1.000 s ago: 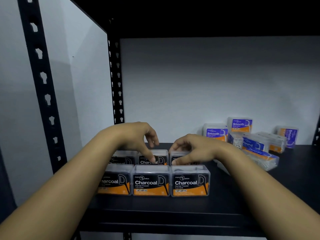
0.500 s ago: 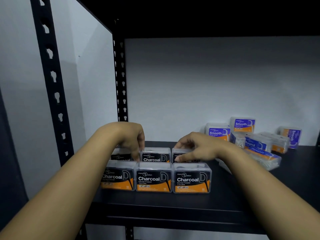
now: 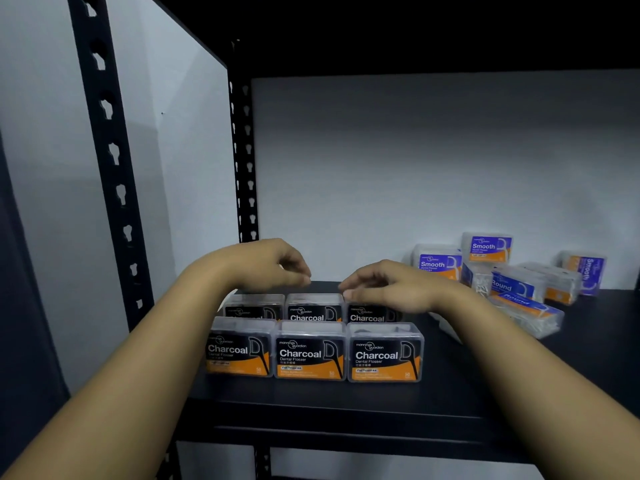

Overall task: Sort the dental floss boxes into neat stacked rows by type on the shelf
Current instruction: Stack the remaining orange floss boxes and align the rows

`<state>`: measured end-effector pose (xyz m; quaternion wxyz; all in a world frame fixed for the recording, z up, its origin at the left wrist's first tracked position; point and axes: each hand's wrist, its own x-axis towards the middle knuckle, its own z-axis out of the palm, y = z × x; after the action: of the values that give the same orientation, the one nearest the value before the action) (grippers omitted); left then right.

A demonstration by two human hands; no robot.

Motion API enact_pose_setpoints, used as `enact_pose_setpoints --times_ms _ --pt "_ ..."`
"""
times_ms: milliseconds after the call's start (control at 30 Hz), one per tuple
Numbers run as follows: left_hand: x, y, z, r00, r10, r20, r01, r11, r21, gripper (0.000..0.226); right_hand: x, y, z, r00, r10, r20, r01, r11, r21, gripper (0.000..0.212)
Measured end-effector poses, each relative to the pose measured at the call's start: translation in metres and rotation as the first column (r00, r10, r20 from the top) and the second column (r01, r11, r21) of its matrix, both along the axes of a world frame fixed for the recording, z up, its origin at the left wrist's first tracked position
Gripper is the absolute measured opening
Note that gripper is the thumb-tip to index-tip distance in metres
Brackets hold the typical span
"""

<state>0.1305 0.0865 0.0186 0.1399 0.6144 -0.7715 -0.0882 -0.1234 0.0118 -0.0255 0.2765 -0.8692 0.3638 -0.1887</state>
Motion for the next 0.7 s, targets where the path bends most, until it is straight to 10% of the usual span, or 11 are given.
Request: enact_pose_setpoints --times_ms 700 --pt "-0.002 -0.008 -0.021 0.984 0.181 0.009 -0.180 0.975 0.126 0.049 0.040 0.010 0.020 0.862 -0.133 -0.488 0.161 0.987 0.017 0.092"
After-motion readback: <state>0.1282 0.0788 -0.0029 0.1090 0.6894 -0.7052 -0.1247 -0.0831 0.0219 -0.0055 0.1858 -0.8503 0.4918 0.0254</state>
